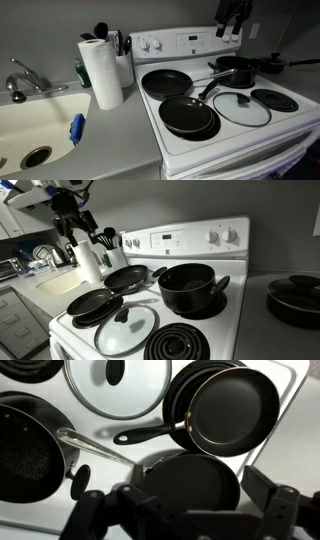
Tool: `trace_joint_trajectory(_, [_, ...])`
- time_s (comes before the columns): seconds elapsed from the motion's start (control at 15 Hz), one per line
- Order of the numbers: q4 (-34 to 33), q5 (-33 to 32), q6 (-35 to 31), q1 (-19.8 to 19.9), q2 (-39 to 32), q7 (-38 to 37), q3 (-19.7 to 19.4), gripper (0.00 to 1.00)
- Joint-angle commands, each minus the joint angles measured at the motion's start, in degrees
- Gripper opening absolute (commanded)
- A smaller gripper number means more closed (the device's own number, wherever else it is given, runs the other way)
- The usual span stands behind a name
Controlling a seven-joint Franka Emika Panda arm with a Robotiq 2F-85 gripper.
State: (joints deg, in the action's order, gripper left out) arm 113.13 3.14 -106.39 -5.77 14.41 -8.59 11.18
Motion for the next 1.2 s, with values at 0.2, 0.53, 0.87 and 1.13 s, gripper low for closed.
trace_joint_trajectory(0.2, [-9.99, -0.39, -2.31, -0.13, -11.37, 15.0, -4.02, 1.0])
trace_joint_trajectory(0.53, [-17.99, 0.61, -3.59, -0.92, -19.78, 21.62, -3.71, 1.0])
trace_joint_trajectory(0.87, [-23.37, 0.85, -10.59, -1.87, -26.7, 24.46, -2.64, 1.0])
trace_joint_trajectory(1.13, [-27.42, 2.12, -15.89, -2.18, -31.26, 25.92, -1.3, 1.0])
